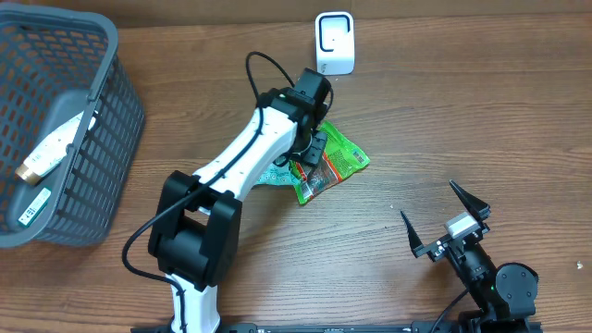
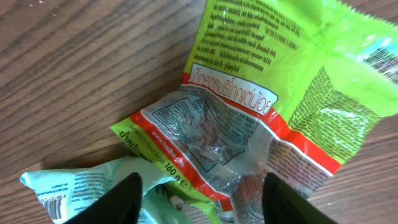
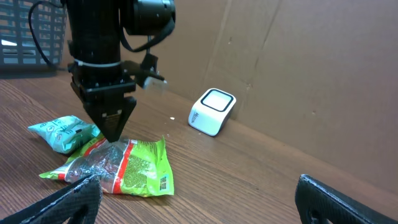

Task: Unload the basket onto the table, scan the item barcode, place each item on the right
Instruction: 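Carry the light-blue packet to the table center and release it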

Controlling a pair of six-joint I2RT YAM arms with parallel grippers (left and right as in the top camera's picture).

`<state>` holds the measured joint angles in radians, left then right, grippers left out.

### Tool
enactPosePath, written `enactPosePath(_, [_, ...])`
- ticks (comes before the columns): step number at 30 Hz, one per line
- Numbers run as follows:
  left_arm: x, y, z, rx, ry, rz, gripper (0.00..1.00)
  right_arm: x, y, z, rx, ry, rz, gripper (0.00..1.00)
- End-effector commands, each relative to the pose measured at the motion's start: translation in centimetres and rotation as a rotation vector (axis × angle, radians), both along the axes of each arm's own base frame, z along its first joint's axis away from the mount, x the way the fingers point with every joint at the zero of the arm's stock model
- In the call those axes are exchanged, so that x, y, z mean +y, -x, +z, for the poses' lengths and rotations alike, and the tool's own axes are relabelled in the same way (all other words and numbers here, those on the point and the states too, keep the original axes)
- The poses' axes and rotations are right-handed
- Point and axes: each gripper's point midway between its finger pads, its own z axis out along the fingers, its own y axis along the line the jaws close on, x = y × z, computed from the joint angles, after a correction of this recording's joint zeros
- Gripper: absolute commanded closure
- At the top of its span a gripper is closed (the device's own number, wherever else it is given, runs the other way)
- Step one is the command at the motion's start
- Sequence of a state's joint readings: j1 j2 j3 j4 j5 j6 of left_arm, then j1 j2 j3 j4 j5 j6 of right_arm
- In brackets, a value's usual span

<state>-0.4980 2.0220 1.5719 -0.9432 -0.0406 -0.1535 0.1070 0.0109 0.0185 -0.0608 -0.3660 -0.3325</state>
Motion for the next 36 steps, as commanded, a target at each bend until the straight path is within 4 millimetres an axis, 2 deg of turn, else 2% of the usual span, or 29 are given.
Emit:
enactPosePath(1, [0.7, -0.3, -2.1, 0.015, -0.087, 0.005, 0.51, 0.1, 0.0, -0.2, 0.003, -0.011, 0.0, 0.0])
enactPosePath(5, [-0.7, 0.8, -2.9, 0.059, -0.055, -0.019, 0.53, 0.1, 0.0, -0.2, 0.003, -0.011, 0.0, 0.0])
enactPosePath(11, [-5.1, 1.7, -2.0, 0.075, 0.084, -0.093, 0.52, 0.1, 0.0, -0.2, 0.003, -0.011, 0.0, 0.0])
enactPosePath(17, [-7.4, 1.0, -0.2, 0.043, 0.151, -0.123, 0.51, 0.1, 0.0, -0.2, 0.003, -0.011, 0.0, 0.0])
enactPosePath(19, [-8.3, 0.4, 0.9, 0.021, 0.188, -0.131, 0.51, 0.1, 0.0, -0.2, 0.002, -0.011, 0.0, 0.0])
enactPosePath(21, [-8.2, -0.8, 2.5, -0.018, 0.181, -0.123, 0.51, 0.1, 0.0, -0.2, 0.003, -0.011, 0.0, 0.0])
enactPosePath(24, [-6.1, -3.7, 7.0, -0.12, 0.111, -0.081, 0.49, 0.1, 0.0, -0.2, 0.003, -0.011, 0.0, 0.0])
enactPosePath(25, [-4.6, -5.1, 10.0, -0.175, 0.085, -0.064, 0.46, 0.1, 0.0, -0.2, 0.002, -0.011, 0.0, 0.0])
enactPosePath(27, [-2.5, -6.5, 13.7, -0.234, 0.07, -0.048, 0.42, 0.1, 0.0, -0.2, 0.003, -0.011, 0.0, 0.0])
enactPosePath(29, [0.3, -7.6, 16.5, -0.276, 0.05, 0.001, 0.41, 0.1, 0.0, -0.2, 0.003, -0.011, 0.0, 0.0])
enactPosePath(32, [5.8, -9.0, 18.2, -0.303, -0.002, 0.114, 0.39, 0.1, 0.0, -0.2, 0.002, -0.011, 0.0, 0.0])
enactPosePath(35, [11.4, -10.0, 18.0, -0.285, -0.017, 0.23, 0.38, 0.1, 0.0, -0.2, 0.003, -0.011, 0.0, 0.0])
enactPosePath(36, [15.3, -10.4, 17.8, -0.275, -0.029, 0.309, 0.39, 0.1, 0.0, -0.2, 0.002, -0.011, 0.0, 0.0])
